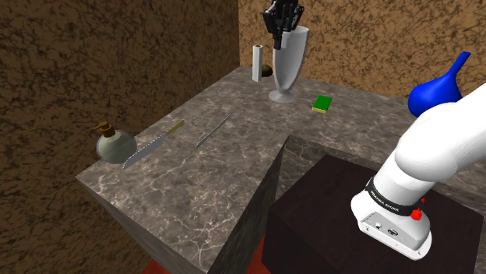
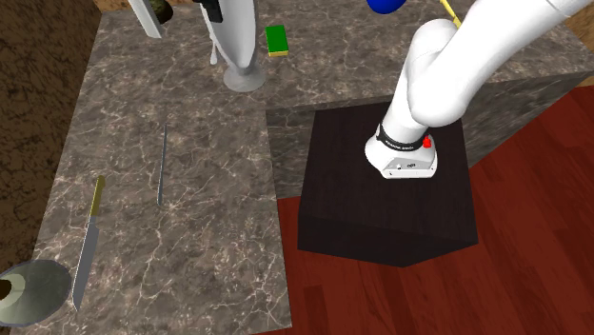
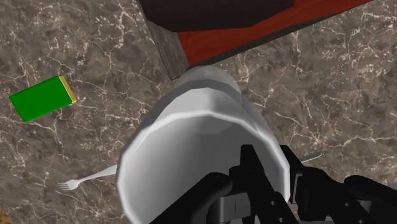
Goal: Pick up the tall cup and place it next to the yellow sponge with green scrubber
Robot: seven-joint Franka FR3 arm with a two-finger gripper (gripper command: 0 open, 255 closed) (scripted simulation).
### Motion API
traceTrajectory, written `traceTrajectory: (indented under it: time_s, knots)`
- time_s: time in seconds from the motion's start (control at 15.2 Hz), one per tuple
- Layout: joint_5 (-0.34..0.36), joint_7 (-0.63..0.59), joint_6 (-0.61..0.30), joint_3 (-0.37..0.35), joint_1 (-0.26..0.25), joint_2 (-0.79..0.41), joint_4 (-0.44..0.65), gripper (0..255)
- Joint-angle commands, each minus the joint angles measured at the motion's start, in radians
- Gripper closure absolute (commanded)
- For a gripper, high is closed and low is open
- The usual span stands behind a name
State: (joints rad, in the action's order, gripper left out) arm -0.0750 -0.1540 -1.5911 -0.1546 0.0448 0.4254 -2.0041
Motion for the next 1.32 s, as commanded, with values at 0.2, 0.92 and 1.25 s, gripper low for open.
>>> traceTrajectory:
  time_s: [0.2,0.92,1.25]
  knots:
    - [0.036,0.126,-0.042,0.088,0.043,-0.016,-0.030,255]
    - [0.090,0.375,-0.124,0.261,0.133,-0.152,0.022,255]
    - [0.091,0.487,-0.153,0.333,0.173,-0.253,0.092,255]
